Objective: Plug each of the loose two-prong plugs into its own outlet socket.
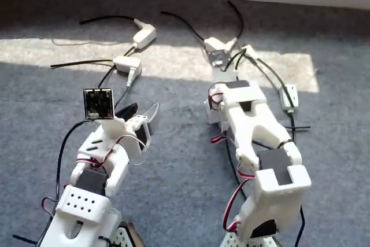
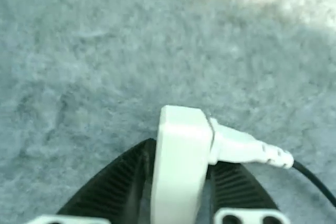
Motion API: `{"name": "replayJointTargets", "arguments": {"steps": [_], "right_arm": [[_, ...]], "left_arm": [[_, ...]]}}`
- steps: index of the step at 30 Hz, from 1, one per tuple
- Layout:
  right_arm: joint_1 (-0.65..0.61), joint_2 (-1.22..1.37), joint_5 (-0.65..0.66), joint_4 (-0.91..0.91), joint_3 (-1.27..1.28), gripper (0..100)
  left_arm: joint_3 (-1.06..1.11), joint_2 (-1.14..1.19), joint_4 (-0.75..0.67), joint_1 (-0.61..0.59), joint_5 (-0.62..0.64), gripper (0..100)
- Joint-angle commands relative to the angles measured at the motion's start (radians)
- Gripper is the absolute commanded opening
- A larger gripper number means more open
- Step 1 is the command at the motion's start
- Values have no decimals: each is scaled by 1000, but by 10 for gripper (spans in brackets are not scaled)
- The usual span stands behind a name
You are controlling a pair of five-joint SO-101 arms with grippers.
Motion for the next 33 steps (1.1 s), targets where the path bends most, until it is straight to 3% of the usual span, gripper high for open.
{"name": "replayJointTargets", "arguments": {"steps": [1,5,10,19,26,30,33], "right_arm": [[79,25,72,-4,-91,0],[163,91,189,-4,-185,7],[245,131,446,21,-387,6],[260,254,827,-21,-883,6],[248,555,1122,-352,-1191,6],[219,797,1335,-664,-1322,6],[174,992,1399,-908,-1423,6]], "left_arm": [[-4,-15,-23,-7,3,204],[-2,-15,-23,-5,3,204],[5,-15,-25,35,-51,203],[50,-15,-100,58,-68,203],[51,-15,-100,58,-69,203],[51,-13,-100,59,-69,203],[53,-13,-100,70,-71,203]]}}
